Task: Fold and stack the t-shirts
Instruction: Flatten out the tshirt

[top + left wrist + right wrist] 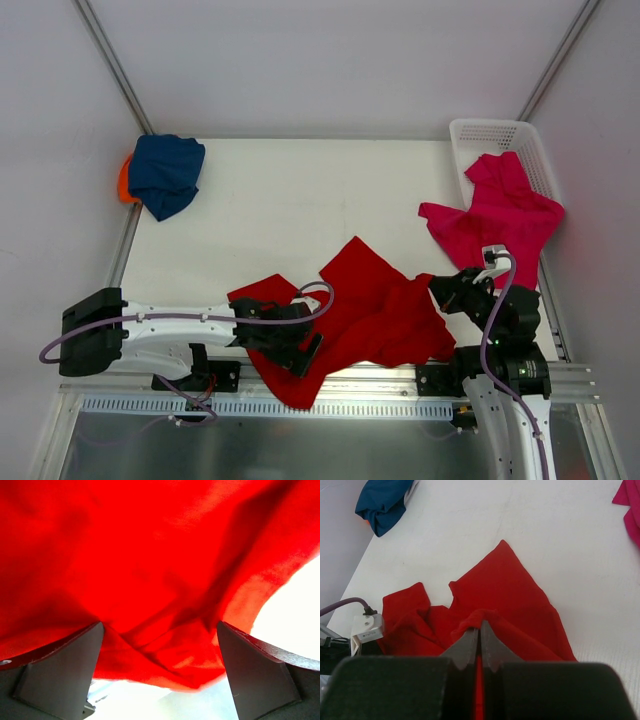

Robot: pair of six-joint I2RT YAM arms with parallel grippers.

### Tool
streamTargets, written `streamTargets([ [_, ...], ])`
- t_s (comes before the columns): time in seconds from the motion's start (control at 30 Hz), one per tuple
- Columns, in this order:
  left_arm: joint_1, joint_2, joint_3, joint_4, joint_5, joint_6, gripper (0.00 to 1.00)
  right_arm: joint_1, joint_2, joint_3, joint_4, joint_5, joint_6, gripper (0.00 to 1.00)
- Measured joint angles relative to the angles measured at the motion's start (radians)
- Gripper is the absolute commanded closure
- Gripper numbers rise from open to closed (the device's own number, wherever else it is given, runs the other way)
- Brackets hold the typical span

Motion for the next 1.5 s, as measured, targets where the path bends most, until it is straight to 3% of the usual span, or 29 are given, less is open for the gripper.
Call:
streamTargets([
  [0.33,-0.061,0.068,0.026,-0.02,-0.104,-0.103,0.01,0.0,0.0,0.0,0.0,-0.007,0.0,0.99],
  [0.47,-0.083,0.125,0.061,-0.055,-0.134,-0.11,0.24,0.0,0.0,0.0,0.0,-0.011,0.0,0.99],
  [0.5,-0.089,0.139,0.068,-0.066,-0.145,-0.109,0.39,0.0,0.0,0.0,0.0,-0.012,0.0,1.0],
  [0.6,-0.103,0.182,0.093,-0.097,-0.175,-0.105,0.5,0.0,0.0,0.0,0.0,-0.015,0.0,0.99],
  [0.8,-0.148,0.235,0.141,-0.109,-0.207,-0.103,0.55,0.0,0.0,0.0,0.002,-0.018,0.0,0.99],
  [1.03,-0.177,0.243,0.154,-0.105,-0.215,-0.121,0.52,0.0,0.0,0.0,0.003,-0.018,0.0,0.99],
  [1.2,-0.182,0.23,0.149,-0.092,-0.209,-0.132,0.37,0.0,0.001,0.0,0.004,-0.019,0.0,0.99],
  [1.3,-0.19,0.215,0.144,-0.085,-0.188,-0.153,0.34,0.0,0.006,0.0,0.005,-0.023,0.0,1.0],
  [1.4,-0.224,0.201,0.14,-0.11,-0.19,-0.172,0.36,0.0,0.011,0.0,0.006,-0.025,0.0,0.99],
  [1.5,-0.257,0.163,0.14,-0.162,-0.167,-0.201,0.45,0.0,0.011,0.0,0.008,-0.026,0.0,0.99],
])
